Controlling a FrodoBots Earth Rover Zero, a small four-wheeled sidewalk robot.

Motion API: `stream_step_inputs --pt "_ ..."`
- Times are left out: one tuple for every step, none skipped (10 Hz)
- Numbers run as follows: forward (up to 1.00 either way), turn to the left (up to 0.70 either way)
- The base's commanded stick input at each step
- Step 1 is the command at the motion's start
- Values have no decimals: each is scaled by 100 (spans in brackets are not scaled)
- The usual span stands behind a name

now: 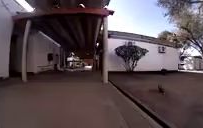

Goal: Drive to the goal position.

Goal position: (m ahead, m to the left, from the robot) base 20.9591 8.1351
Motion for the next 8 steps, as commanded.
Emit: stream_step_inputs --pt "50 11" --pt "50 40" --pt "50 39" --pt "50 0" --pt "50 0" --pt "50 0" --pt "50 0" --pt "50 0"
